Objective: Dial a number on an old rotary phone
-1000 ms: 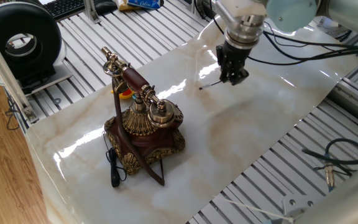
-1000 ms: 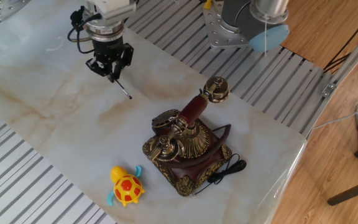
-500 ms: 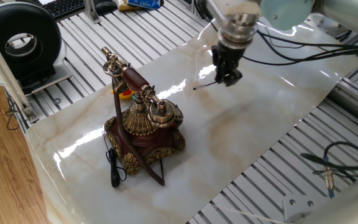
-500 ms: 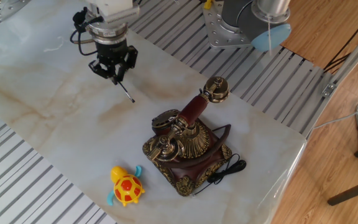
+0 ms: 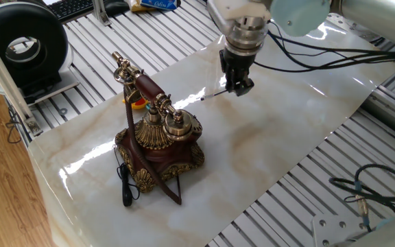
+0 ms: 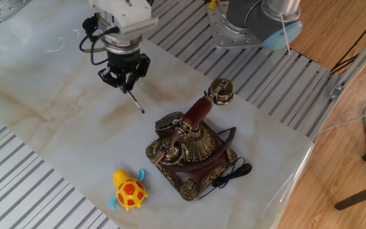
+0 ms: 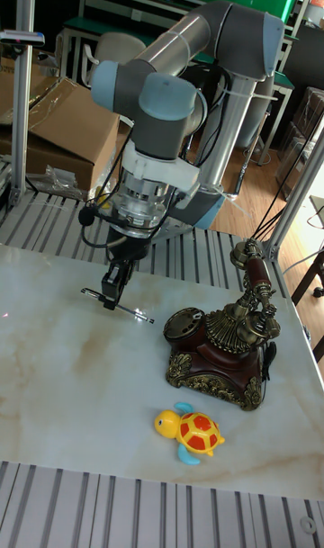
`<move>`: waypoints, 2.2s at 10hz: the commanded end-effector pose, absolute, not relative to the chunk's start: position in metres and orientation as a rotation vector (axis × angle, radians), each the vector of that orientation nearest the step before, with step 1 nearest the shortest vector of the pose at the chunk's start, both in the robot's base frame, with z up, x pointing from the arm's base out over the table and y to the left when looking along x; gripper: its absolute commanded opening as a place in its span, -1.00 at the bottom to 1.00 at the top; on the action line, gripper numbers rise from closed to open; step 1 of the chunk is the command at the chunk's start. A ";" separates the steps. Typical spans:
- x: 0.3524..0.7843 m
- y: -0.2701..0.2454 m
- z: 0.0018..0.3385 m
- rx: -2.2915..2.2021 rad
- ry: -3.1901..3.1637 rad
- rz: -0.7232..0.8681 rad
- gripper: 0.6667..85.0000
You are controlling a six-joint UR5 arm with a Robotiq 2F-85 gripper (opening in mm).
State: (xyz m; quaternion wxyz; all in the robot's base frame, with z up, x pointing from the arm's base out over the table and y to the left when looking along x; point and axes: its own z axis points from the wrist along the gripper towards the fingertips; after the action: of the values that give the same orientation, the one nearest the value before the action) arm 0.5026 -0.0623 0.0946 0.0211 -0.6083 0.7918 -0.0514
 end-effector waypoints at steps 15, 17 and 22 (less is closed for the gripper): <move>0.501 0.019 0.135 -1.905 2.485 -0.176 -0.98; 0.505 0.024 0.129 -1.890 2.492 -0.192 -0.98; 0.502 0.021 0.120 -1.925 2.475 -0.228 -0.98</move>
State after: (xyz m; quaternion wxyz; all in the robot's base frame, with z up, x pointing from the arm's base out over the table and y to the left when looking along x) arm 0.5037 0.0163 0.1253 -0.0047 -0.6129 0.7866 -0.0747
